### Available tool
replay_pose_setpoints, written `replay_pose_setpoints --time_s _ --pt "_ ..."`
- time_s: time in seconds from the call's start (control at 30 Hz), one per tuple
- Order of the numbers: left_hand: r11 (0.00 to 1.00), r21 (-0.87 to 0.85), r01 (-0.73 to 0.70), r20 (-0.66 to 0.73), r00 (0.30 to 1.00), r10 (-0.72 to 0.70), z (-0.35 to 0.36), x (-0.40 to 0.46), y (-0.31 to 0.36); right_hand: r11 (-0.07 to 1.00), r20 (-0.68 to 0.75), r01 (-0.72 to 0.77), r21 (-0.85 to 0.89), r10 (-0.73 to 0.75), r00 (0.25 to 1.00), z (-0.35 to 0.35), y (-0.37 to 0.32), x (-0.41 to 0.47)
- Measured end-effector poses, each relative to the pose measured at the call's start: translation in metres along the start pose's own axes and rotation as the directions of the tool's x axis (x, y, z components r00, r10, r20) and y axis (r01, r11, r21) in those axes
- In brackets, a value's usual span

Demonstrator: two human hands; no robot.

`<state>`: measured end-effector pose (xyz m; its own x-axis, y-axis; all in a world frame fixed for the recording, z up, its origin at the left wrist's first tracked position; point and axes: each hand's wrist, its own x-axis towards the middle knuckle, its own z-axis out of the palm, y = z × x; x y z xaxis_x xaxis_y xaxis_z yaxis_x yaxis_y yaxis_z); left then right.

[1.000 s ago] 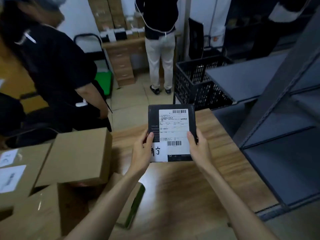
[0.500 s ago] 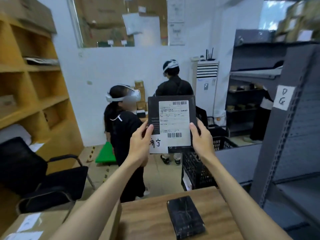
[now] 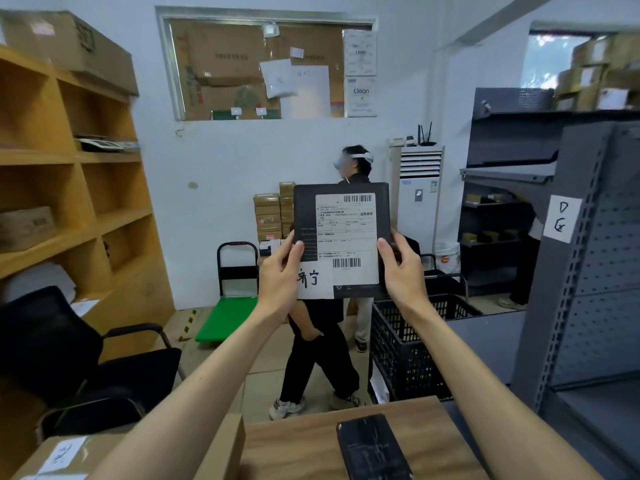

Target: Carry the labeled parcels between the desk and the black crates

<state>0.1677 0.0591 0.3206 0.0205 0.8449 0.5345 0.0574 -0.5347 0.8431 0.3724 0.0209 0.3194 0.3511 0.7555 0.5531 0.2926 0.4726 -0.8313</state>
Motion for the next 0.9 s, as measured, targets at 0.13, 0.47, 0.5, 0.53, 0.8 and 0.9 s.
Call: replay_pose_setpoints --time_s 0.13,0.47,0.5,0.53,0.8,0.9 --pt "0.999 -0.025 0.028 0.018 0.999 -0.027 -0.008 -0.001 0.000 1.000 0.006 0.014 -0.015 -0.014 1.000 0.005 -0.005 -0.002" --pt "0.998 0.016 0.053 -0.065 0.997 -0.052 -0.089 -0.006 0.012 0.999 0.074 0.015 0.048 -0.018 0.997 0.086 -0.027 -0.007" --pt "0.999 0.017 0.044 -0.089 0.995 -0.042 -0.105 -0.006 0.014 0.998 0.104 0.015 0.056 -0.021 0.994 0.102 -0.033 -0.008" --pt "0.999 0.025 0.030 -0.115 0.993 -0.026 -0.123 -0.007 0.016 0.998 0.136 0.018 0.066 -0.027 0.990 0.121 -0.037 -0.008" --pt "0.976 0.204 0.079 -0.443 0.896 0.020 -0.310 -0.050 0.042 0.966 0.443 -0.014 0.258 -0.105 0.890 0.304 -0.098 -0.063" --pt "0.953 0.283 0.105 -0.538 0.840 0.067 -0.383 -0.081 0.059 0.942 0.532 -0.056 0.331 -0.137 0.836 0.375 -0.132 -0.099"
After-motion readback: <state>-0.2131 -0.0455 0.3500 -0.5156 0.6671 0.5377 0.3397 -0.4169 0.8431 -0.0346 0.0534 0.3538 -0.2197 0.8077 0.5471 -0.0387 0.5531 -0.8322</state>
